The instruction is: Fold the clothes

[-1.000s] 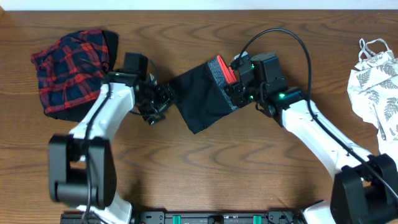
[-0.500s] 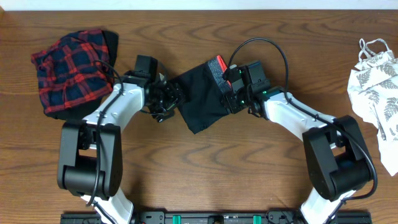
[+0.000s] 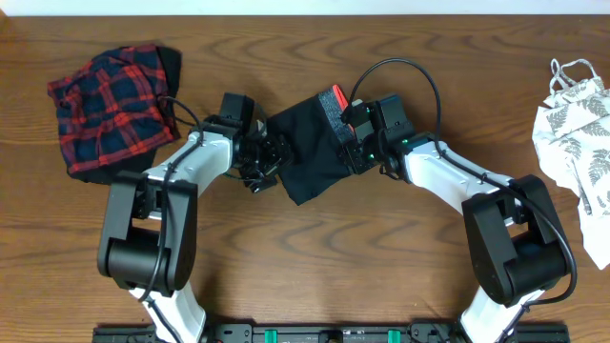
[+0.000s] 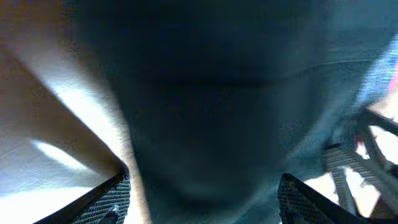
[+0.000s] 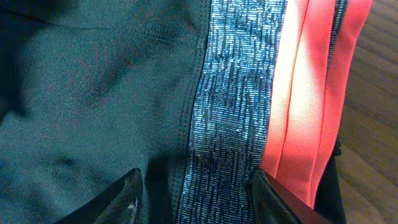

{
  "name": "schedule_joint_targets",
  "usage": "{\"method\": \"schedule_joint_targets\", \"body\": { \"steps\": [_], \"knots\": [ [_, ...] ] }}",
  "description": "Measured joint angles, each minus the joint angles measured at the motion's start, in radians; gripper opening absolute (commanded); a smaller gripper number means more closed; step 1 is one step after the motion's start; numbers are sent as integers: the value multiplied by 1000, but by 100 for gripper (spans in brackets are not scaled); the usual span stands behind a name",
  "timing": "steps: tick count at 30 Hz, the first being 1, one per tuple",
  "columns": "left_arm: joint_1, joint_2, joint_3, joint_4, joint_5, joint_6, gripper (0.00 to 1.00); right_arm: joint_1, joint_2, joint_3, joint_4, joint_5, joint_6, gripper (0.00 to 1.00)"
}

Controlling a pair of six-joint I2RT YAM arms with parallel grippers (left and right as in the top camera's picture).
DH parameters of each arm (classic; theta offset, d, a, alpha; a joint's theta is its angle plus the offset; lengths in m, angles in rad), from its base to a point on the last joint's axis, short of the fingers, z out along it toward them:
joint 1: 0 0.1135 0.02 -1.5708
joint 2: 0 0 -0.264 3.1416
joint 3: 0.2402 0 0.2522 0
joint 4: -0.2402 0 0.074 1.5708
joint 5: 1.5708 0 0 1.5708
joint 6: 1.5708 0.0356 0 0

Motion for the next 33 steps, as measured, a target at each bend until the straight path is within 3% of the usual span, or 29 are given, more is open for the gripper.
{"method": "schedule_joint_targets", "body": {
  "steps": [7,9,10,12,14,22,28,33],
  "knots": [
    [-51,49,11,175,68,-32,71,0,0,0,-30,0,-3,49],
    [-57,57,11,200,71,-41,54,0,0,0,-34,0,-3,49],
    [-58,63,10,208,68,-46,39,0,0,0,-35,0,-3,49],
    [-58,76,8,211,59,-39,19,0,0,0,-36,0,-3,50],
    [-57,88,6,211,57,-35,6,0,0,0,-37,-1,-3,50],
    [-58,78,8,159,30,29,6,0,0,0,-43,-2,-3,45],
    [-69,-10,-5,64,-112,93,6,-3,-43,-1,-61,30,-3,44],
    [-68,-140,-16,57,-240,112,6,-27,-184,-2,-76,58,-3,44]
  ]
}}
